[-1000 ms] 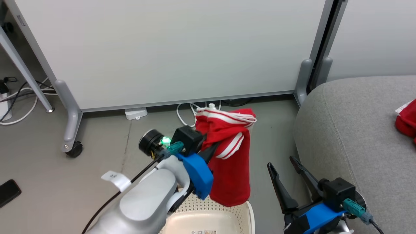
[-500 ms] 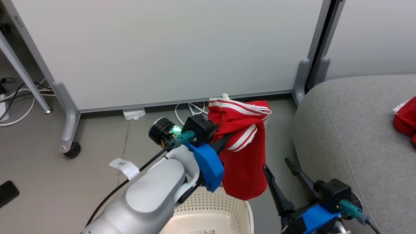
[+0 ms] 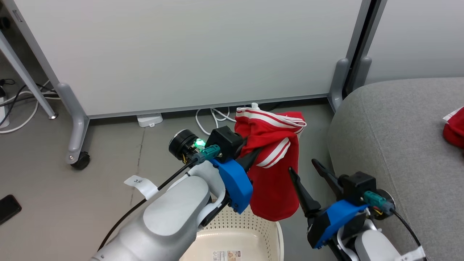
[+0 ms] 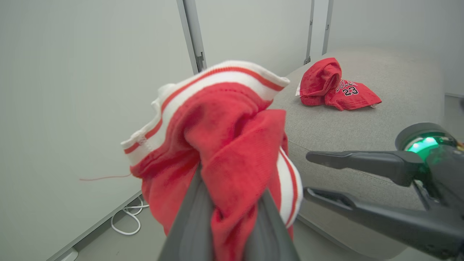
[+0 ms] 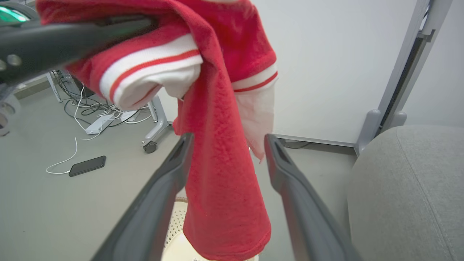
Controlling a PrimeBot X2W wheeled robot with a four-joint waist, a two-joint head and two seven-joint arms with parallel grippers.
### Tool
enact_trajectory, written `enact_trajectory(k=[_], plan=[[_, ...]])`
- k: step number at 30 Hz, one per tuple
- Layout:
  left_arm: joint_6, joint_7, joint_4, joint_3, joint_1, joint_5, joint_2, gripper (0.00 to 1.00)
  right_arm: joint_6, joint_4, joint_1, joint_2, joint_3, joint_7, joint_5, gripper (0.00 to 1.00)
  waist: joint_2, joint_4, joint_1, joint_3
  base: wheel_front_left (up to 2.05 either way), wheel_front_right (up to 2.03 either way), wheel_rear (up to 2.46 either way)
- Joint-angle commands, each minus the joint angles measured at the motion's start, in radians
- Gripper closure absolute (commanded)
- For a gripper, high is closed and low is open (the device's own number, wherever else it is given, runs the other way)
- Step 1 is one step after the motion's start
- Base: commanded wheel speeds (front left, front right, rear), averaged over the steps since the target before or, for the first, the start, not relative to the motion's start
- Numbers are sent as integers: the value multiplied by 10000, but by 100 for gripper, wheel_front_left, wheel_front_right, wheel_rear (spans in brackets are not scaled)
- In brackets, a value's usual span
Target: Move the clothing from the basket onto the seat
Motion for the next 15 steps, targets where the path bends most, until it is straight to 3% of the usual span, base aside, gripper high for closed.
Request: enact_trajectory(k=[1,14,15], plan=[[4,-60,-43,-23,-193,-22,-23,100,5,513,-537,-11,56,16,134,0,-1,57,0,126,0,0,0],[1,-118,-171,-308,-513,-178,-139,100,5,4805,-3658,-13,1382,-366,1209,0,-1,301,0,691,0,0,0],[0,-128,-170,-338,-523,-191,-146,100,5,5106,-3815,-13,1502,-430,1326,28,-1,327,0,689,0,0,0]])
